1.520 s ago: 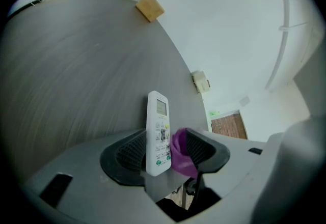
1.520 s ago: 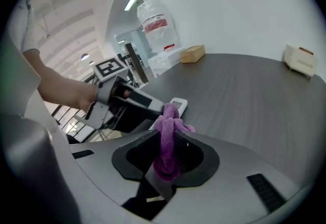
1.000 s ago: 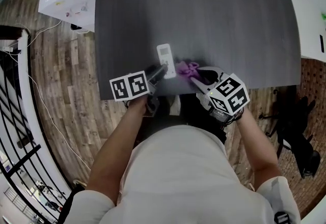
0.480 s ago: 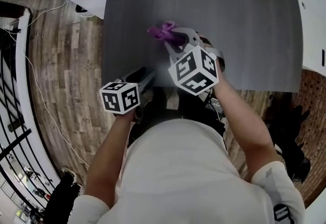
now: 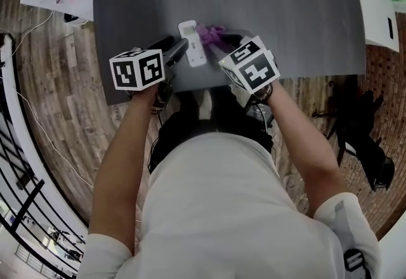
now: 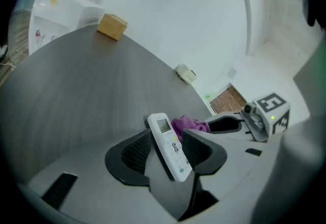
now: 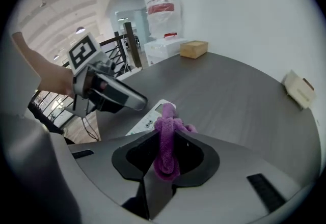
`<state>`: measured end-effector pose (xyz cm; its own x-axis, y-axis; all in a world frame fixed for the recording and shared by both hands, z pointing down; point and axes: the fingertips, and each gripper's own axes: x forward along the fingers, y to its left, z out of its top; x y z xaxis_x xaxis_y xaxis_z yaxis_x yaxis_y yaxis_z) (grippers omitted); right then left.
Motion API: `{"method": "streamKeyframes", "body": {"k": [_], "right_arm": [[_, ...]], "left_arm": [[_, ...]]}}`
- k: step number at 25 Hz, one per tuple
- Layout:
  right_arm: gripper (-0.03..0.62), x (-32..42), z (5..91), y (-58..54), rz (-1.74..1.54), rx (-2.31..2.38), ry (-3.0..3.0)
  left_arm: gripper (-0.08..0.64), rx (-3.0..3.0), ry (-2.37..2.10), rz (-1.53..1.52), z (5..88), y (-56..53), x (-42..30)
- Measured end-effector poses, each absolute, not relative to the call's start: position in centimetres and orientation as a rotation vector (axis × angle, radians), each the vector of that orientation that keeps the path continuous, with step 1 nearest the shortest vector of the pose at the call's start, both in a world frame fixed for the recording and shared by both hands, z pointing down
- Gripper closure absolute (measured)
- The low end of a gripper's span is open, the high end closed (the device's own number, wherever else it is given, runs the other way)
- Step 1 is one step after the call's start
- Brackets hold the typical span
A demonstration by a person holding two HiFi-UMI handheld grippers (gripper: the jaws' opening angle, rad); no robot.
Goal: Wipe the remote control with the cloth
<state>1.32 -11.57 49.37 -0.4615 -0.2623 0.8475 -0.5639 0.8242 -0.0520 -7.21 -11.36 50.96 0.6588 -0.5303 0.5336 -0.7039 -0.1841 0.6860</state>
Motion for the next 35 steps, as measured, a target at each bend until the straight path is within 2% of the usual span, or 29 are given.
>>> {"method": "streamKeyframes", "body": {"k": [7, 12, 18, 20, 24, 35], "right_arm": [[0.492, 1.2, 49.3, -11.0, 0.411, 0.619, -2.103], [0.492, 3.5, 46.6, -9.5, 0.345, 0.638, -2.123], [0.492, -0.4, 45.9, -0.2, 0.191, 0.210, -2.195], [0.492, -2.5, 47.6, 0.9, 0.135, 0.125, -2.178], [0.492, -3.3, 49.0, 0.4, 0.138, 0.118, -2.162], [0.492, 2.6, 48.8, -5.1, 0.161, 0.383, -2.117]], "left_arm": [[0.368, 1.825, -0.880, 0.241, 52.0, -11.5, -4.9], [0.373, 1.971, -0.995, 0.397, 50.1, -13.3, -6.7], [0.443, 2.312, -0.847, 0.780, 48.2, -14.8, -2.1], [0.483, 2.344, -0.745, 0.865, 49.2, -13.9, -0.4], [0.505, 2.351, -0.576, 1.002, 51.8, -11.5, 0.9], [0.548, 2.406, -0.526, 0.980, 52.3, -11.1, 0.7]]}}
